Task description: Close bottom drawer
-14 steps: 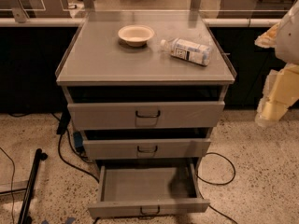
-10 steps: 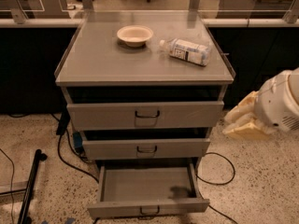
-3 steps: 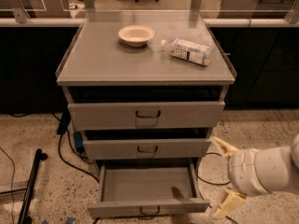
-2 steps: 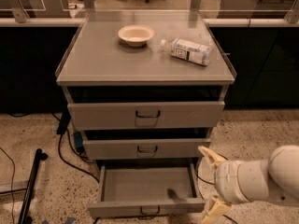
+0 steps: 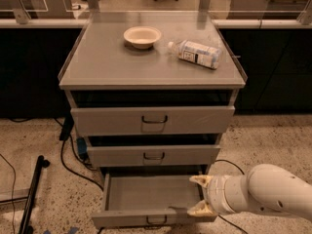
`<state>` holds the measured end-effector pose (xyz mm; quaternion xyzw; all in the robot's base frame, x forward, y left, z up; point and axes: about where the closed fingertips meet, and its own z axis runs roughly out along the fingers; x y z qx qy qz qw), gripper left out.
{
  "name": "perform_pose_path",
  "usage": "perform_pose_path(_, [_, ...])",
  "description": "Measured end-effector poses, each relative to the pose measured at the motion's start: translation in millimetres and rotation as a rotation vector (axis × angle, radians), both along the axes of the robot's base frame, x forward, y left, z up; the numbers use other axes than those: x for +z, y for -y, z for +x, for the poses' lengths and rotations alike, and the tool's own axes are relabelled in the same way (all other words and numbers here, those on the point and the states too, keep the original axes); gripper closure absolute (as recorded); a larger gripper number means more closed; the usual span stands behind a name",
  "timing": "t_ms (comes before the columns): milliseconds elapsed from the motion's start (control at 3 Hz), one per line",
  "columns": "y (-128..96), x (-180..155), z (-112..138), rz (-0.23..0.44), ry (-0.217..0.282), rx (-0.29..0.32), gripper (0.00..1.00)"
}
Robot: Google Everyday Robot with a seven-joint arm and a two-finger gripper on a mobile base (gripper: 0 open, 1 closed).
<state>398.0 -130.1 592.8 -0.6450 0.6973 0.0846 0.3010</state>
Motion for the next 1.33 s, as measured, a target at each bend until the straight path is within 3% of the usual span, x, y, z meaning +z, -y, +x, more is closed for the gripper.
perform_pose_path(333, [-1,-1,4,-0.002,0.004,-0.007,0.73])
perform_pose_path(667, [-1,-1,4,-0.002,0.004,-0.007,0.96])
perform_pose_path(1000, [-2,-8,6,-0.025,0.001,-0.008,1.00])
perform_pose_path(1333, [5,-37,11,-0.072,-0.014,-0.035,1.00])
